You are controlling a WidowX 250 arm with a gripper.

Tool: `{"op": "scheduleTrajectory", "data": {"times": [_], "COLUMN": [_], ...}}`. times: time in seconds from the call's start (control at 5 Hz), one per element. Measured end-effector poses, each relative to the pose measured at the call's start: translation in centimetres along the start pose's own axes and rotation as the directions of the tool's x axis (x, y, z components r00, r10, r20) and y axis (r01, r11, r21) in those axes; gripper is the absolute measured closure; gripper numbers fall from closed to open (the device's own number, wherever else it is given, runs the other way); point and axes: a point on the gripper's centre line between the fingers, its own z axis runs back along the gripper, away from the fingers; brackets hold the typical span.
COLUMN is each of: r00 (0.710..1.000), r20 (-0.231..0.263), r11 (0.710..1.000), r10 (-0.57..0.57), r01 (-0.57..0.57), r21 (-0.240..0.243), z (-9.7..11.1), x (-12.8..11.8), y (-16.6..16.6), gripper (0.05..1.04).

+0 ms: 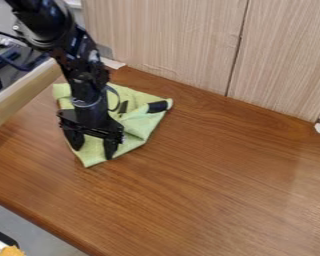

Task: Move the cloth from to left of table

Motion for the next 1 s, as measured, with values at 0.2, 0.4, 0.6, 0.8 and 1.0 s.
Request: {"op": "scheduleTrajectory", "data": {"times": [0.2, 0.4, 0.6, 0.8, 1.0], "r00": [1.000, 0.999, 0.998, 0.994, 0.992], "r20": [0.001, 0.010, 0.038, 0.075, 0.104], "r11": [1.000, 0.999, 0.998, 0.997, 0.997], "r10": [-0.003, -0.036, -0.056, -0.080, -0.073], "r01": [0.003, 0.036, 0.057, 0.079, 0.071], "r21": [0.002, -0.002, -0.015, 0.017, 0.029], "z": [0.1, 0.7, 1.7, 3.8, 5.8], "x": [-0.2, 0.1, 0.8, 1.6, 1.9], "y": [0.5, -0.2, -1.6, -2.5, -3.0], "gripper": [0.083, 0.085, 0.084, 0.084, 0.084]}}
